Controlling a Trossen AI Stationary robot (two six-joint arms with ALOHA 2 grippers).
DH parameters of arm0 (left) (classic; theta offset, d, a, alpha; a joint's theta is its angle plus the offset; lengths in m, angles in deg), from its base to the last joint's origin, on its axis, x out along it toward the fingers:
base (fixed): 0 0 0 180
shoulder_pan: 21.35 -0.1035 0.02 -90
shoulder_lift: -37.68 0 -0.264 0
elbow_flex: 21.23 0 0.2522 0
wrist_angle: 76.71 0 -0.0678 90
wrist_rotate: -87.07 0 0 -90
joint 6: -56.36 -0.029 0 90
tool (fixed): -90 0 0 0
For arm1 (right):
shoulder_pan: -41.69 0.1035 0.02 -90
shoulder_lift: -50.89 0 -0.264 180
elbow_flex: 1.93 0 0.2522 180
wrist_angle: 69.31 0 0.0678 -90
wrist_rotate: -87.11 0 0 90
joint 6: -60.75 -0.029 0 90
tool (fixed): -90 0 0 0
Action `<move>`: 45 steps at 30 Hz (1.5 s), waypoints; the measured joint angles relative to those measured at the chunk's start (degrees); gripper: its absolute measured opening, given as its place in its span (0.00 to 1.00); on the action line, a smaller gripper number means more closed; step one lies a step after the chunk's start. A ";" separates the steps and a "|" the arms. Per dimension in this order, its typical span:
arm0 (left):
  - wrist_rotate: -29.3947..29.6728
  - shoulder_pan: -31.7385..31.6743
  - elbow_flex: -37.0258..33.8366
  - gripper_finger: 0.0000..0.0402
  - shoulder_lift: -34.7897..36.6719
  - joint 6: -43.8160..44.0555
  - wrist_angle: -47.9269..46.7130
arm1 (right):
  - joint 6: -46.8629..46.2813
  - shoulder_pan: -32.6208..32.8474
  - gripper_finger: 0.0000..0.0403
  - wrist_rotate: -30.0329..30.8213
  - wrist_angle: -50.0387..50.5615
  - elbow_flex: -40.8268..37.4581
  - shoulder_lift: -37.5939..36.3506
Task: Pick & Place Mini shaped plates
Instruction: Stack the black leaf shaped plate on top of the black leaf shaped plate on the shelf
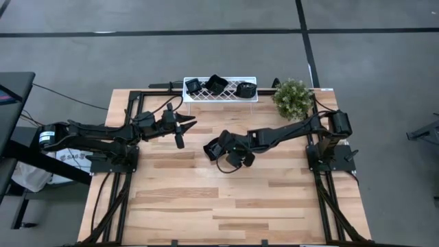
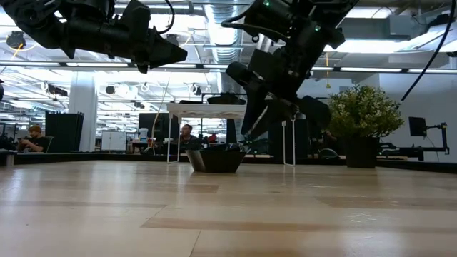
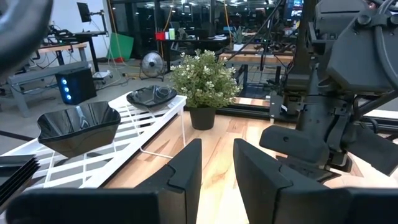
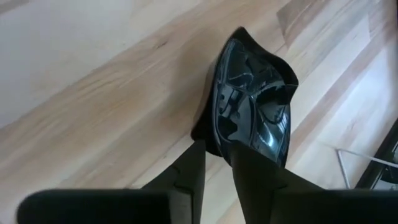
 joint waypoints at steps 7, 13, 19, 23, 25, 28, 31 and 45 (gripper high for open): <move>0.00 0.00 0.00 0.24 0.00 0.00 0.27 | 2.52 -0.12 0.24 -0.88 -1.12 0.04 0.85; 0.00 0.00 0.00 0.24 0.00 0.00 0.32 | 4.84 -0.97 0.25 -1.50 -2.80 0.02 1.16; 0.00 -0.01 0.00 0.24 0.00 0.00 0.32 | 5.57 -2.41 0.25 -1.75 -3.31 0.04 2.16; 0.00 -0.02 0.00 0.24 0.00 0.00 0.34 | 6.20 -2.86 0.25 -2.22 -3.39 0.06 2.09; 0.00 -0.01 0.00 0.24 0.00 0.00 0.36 | 7.17 -3.13 0.25 -2.19 -3.40 0.04 2.09; 0.00 0.00 0.00 0.24 0.00 0.00 0.38 | 7.50 -3.13 0.25 -2.16 -3.88 0.04 2.10; 0.00 -0.02 0.00 0.24 0.00 0.00 0.38 | 7.50 -3.58 0.25 -2.78 -3.79 0.04 2.10; 0.00 0.00 0.00 0.24 0.00 -0.02 0.38 | 8.95 -4.28 0.25 -4.75 -3.84 0.04 2.10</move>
